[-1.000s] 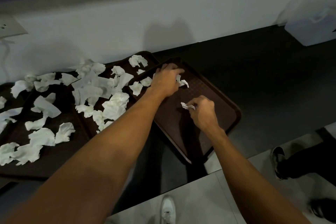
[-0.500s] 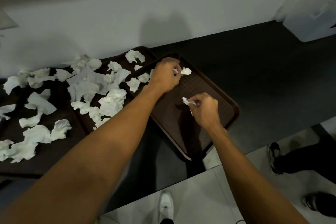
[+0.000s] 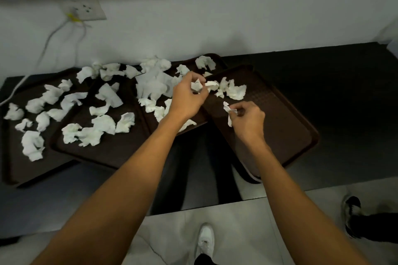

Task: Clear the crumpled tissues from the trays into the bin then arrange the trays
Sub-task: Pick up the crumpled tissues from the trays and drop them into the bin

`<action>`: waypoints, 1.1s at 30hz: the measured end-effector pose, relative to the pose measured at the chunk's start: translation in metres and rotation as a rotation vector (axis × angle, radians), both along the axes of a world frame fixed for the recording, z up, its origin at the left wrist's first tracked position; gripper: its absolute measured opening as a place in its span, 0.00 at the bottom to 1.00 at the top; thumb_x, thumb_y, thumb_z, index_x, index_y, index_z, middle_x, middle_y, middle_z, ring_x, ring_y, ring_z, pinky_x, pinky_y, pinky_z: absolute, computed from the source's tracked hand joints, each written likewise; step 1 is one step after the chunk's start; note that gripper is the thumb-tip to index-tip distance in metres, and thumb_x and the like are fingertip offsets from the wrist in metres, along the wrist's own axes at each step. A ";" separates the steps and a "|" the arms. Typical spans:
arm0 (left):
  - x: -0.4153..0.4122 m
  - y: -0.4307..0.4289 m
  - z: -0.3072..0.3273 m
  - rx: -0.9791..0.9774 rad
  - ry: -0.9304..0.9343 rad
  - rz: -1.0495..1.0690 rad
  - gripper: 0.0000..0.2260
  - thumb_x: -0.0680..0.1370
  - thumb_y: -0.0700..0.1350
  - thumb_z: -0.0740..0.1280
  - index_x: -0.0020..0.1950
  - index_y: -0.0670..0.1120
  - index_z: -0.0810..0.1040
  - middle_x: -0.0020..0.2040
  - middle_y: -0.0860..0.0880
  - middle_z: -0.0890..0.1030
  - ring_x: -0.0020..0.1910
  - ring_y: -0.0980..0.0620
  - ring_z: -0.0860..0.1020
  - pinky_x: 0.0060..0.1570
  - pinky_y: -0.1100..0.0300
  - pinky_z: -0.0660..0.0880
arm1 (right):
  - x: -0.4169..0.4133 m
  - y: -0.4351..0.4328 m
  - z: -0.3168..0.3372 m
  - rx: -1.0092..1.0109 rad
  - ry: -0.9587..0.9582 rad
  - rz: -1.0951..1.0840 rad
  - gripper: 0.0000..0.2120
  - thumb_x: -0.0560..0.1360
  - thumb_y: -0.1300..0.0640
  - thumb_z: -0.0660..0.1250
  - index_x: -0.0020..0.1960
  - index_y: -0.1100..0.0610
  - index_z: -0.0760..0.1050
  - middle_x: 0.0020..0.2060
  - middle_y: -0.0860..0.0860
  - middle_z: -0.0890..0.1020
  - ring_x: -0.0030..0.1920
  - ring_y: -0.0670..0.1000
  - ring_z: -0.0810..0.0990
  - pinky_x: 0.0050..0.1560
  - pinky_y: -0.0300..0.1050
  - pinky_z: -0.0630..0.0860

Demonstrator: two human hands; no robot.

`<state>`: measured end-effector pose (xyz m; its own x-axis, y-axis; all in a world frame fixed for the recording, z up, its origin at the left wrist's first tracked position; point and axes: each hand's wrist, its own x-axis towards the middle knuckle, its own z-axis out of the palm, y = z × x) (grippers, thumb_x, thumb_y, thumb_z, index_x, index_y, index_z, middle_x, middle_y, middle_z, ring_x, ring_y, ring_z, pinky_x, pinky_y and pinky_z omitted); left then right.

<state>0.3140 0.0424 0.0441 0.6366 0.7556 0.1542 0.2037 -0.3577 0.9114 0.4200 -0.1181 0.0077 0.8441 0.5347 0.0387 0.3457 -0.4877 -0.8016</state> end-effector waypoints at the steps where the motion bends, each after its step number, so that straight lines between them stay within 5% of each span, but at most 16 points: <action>1: -0.015 0.002 0.000 -0.003 -0.014 -0.004 0.11 0.77 0.42 0.71 0.57 0.53 0.78 0.54 0.54 0.82 0.34 0.53 0.78 0.36 0.59 0.76 | -0.009 0.006 0.002 0.016 0.007 0.004 0.05 0.76 0.61 0.73 0.49 0.53 0.84 0.49 0.48 0.82 0.44 0.44 0.81 0.42 0.30 0.77; 4: -0.058 0.006 0.001 0.008 -0.019 0.009 0.17 0.79 0.42 0.68 0.65 0.58 0.79 0.62 0.55 0.80 0.36 0.61 0.78 0.40 0.67 0.76 | -0.037 0.022 0.008 0.055 0.012 0.028 0.05 0.75 0.62 0.73 0.47 0.53 0.84 0.47 0.48 0.84 0.43 0.42 0.82 0.43 0.27 0.76; 7: -0.099 0.011 -0.002 0.024 0.026 0.069 0.14 0.79 0.43 0.68 0.61 0.58 0.83 0.59 0.53 0.82 0.45 0.60 0.80 0.46 0.74 0.74 | -0.069 0.035 0.014 0.067 0.005 0.081 0.04 0.75 0.63 0.73 0.48 0.55 0.84 0.47 0.50 0.84 0.41 0.38 0.80 0.40 0.21 0.71; 11: -0.157 0.014 -0.009 -0.041 -0.003 0.142 0.12 0.78 0.44 0.69 0.57 0.58 0.85 0.58 0.54 0.82 0.53 0.62 0.80 0.52 0.67 0.76 | -0.116 0.049 0.020 0.066 0.013 0.133 0.04 0.76 0.62 0.73 0.50 0.57 0.84 0.45 0.49 0.85 0.40 0.37 0.80 0.38 0.21 0.70; 15: -0.221 0.015 -0.015 -0.090 -0.004 0.213 0.12 0.78 0.45 0.69 0.57 0.60 0.84 0.55 0.54 0.83 0.45 0.58 0.81 0.45 0.64 0.77 | -0.166 0.062 0.026 0.082 0.036 0.185 0.03 0.76 0.62 0.74 0.50 0.59 0.84 0.44 0.49 0.84 0.40 0.38 0.80 0.37 0.22 0.71; 24: -0.365 0.009 -0.022 -0.165 -0.005 0.367 0.11 0.78 0.46 0.69 0.56 0.59 0.84 0.54 0.53 0.83 0.50 0.54 0.83 0.50 0.60 0.80 | -0.291 0.088 0.022 0.067 0.081 0.315 0.03 0.76 0.61 0.73 0.50 0.55 0.83 0.44 0.46 0.84 0.42 0.40 0.82 0.42 0.27 0.77; 31: -0.485 0.000 -0.037 -0.158 0.043 0.533 0.10 0.78 0.47 0.69 0.54 0.60 0.84 0.50 0.51 0.83 0.45 0.53 0.83 0.46 0.56 0.82 | -0.397 0.109 0.008 0.028 0.061 0.458 0.03 0.77 0.60 0.73 0.50 0.54 0.85 0.45 0.45 0.83 0.43 0.39 0.81 0.40 0.21 0.71; 33: -0.520 -0.003 -0.042 -0.144 0.069 0.584 0.10 0.78 0.46 0.69 0.55 0.60 0.84 0.52 0.52 0.82 0.47 0.56 0.81 0.47 0.63 0.79 | -0.428 0.114 0.004 0.026 0.066 0.503 0.03 0.76 0.60 0.73 0.50 0.55 0.85 0.44 0.46 0.84 0.43 0.39 0.81 0.40 0.21 0.70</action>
